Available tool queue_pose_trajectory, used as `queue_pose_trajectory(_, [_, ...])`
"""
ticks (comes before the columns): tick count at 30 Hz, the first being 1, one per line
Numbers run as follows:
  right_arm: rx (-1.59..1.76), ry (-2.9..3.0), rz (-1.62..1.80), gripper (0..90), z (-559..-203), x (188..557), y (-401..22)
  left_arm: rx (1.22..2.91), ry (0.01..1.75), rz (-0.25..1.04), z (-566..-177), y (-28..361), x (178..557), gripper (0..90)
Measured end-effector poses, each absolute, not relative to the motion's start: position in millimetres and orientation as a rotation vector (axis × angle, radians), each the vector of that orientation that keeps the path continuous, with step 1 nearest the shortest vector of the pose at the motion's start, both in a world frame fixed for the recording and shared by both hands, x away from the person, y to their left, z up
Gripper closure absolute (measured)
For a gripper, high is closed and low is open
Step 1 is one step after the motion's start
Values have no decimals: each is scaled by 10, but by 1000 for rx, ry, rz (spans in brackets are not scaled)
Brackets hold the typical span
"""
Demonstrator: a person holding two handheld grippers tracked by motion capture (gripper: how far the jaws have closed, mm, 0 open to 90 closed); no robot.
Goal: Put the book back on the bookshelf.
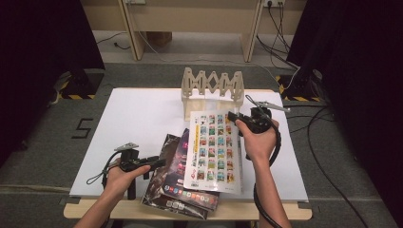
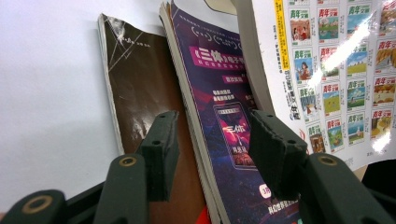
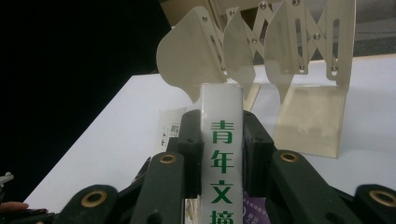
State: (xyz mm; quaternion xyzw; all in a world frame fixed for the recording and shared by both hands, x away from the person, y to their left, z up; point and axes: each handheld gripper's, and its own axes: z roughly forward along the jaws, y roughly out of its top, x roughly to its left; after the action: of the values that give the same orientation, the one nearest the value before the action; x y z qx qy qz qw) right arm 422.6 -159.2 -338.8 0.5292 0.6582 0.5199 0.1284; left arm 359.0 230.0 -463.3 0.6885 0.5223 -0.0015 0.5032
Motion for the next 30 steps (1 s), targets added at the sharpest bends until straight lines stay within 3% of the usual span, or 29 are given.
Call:
queue_pose_trajectory(11, [1501,1873,1500,740,-3240,4263,-1583,1675,1307,89,-4618,2361,3609,448])
queue_pose_trajectory(30, [1445,1807,1514,741,-3014,4309,-1565,1650,1317,164,-4599,2421,3604,460])
